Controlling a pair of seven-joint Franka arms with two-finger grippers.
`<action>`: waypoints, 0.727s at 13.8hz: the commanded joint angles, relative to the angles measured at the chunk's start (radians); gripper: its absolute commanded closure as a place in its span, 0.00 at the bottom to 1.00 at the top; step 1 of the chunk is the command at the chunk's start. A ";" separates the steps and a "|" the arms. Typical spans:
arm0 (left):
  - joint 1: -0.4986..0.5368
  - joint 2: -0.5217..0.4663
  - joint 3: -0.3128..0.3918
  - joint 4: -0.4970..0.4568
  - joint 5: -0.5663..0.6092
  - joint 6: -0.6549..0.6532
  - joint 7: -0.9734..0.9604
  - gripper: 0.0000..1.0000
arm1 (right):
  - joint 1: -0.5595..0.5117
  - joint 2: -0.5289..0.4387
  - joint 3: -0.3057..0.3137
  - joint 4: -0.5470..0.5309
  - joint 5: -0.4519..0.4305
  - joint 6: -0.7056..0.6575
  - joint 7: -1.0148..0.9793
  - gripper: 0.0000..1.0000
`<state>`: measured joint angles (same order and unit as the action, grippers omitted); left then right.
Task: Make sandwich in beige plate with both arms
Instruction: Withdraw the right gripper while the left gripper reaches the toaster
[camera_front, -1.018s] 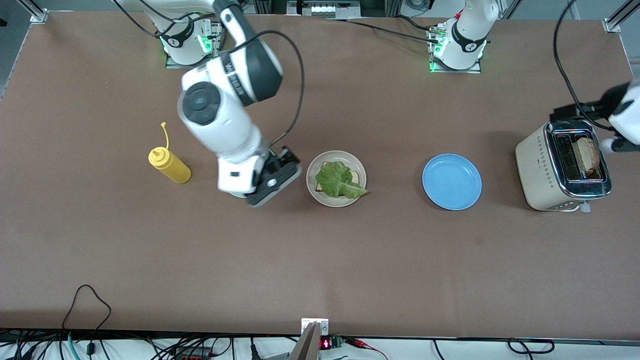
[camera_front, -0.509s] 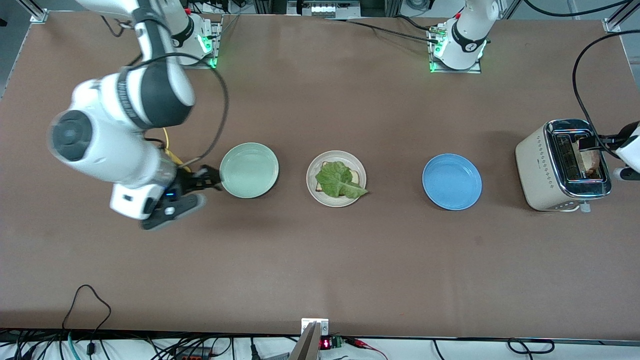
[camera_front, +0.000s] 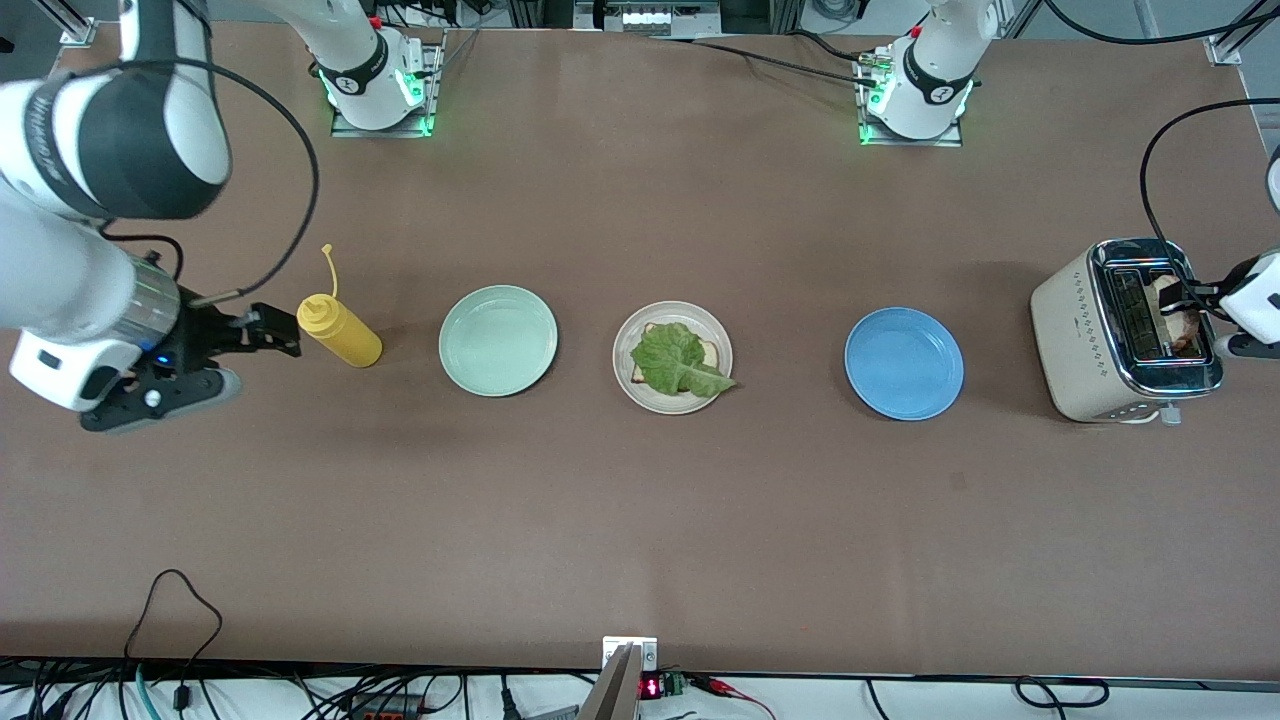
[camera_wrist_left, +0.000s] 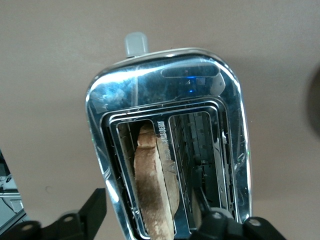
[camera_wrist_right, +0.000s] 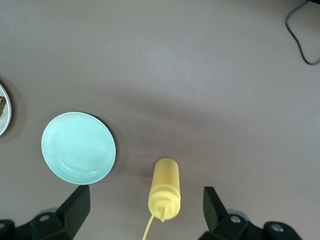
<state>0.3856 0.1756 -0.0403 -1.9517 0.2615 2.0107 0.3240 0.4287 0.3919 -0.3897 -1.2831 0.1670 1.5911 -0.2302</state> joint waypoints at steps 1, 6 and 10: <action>0.028 -0.042 -0.013 -0.073 0.019 0.039 0.015 0.43 | -0.056 -0.065 0.028 -0.028 -0.023 -0.019 0.046 0.00; 0.029 -0.047 -0.016 -0.082 0.019 0.046 0.017 0.99 | -0.256 -0.162 0.274 -0.087 -0.122 -0.039 0.189 0.00; 0.027 -0.143 -0.021 -0.075 0.019 -0.024 0.023 0.99 | -0.401 -0.263 0.437 -0.198 -0.158 0.009 0.241 0.00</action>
<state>0.3995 0.1137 -0.0442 -2.0106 0.2621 2.0369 0.3247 0.0998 0.2182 -0.0224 -1.3722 0.0257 1.5569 -0.0129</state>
